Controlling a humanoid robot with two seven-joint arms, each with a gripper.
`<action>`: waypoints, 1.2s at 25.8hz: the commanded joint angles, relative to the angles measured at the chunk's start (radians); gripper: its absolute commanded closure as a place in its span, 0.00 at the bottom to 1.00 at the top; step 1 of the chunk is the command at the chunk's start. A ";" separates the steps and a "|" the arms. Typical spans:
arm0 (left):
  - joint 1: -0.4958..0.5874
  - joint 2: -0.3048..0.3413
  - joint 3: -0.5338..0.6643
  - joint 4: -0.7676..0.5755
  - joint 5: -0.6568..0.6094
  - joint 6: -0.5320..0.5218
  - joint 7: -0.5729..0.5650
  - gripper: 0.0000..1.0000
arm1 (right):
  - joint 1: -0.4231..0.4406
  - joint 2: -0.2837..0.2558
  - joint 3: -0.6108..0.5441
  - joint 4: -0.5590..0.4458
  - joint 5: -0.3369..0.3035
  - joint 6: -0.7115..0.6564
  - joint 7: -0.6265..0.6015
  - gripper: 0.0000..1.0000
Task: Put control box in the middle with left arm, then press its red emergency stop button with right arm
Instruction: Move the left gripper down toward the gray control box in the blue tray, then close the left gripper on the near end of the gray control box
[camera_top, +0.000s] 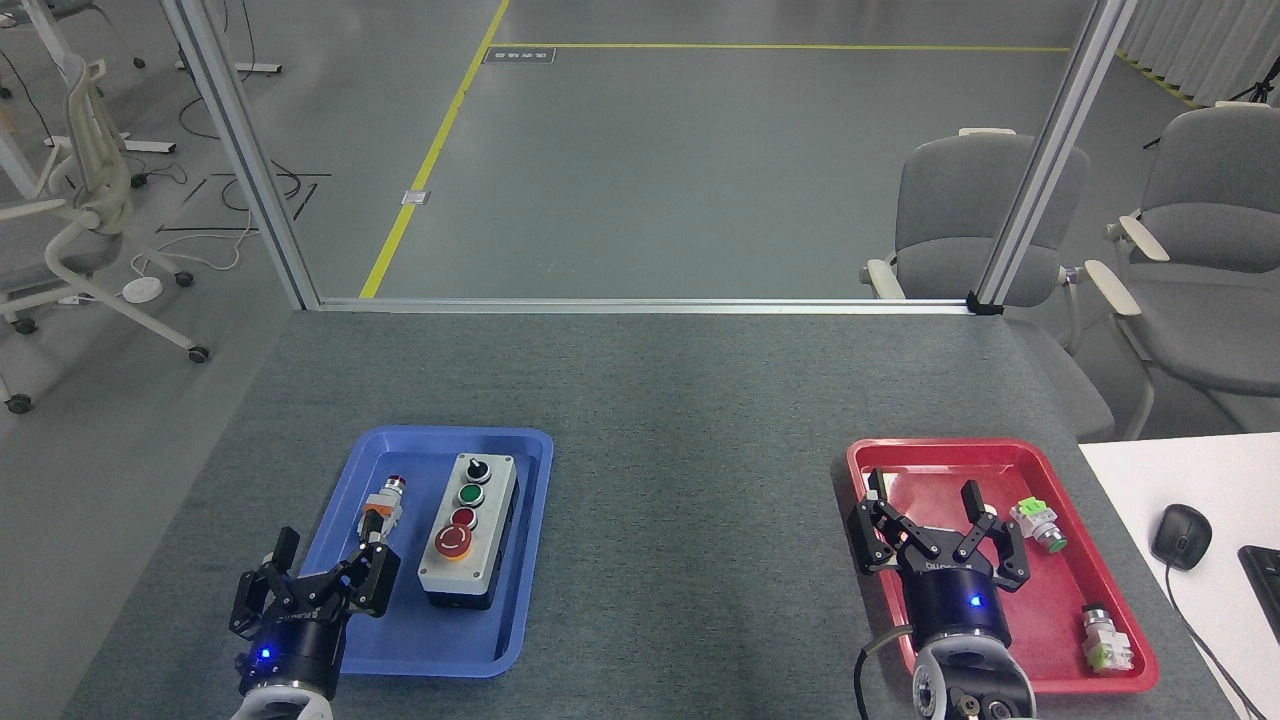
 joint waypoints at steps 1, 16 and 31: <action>0.000 0.000 0.001 0.000 0.000 0.000 0.004 0.01 | 0.014 -0.002 0.001 -0.004 0.001 -0.027 -0.015 0.00; 0.145 -0.008 -0.018 -0.149 -0.015 -0.023 0.029 0.01 | 0.066 0.015 0.008 0.012 0.007 -0.038 -0.067 0.00; 0.094 -0.029 -0.322 0.028 -0.186 0.207 0.032 0.01 | 0.124 0.007 0.011 0.002 0.047 -0.116 -0.161 0.00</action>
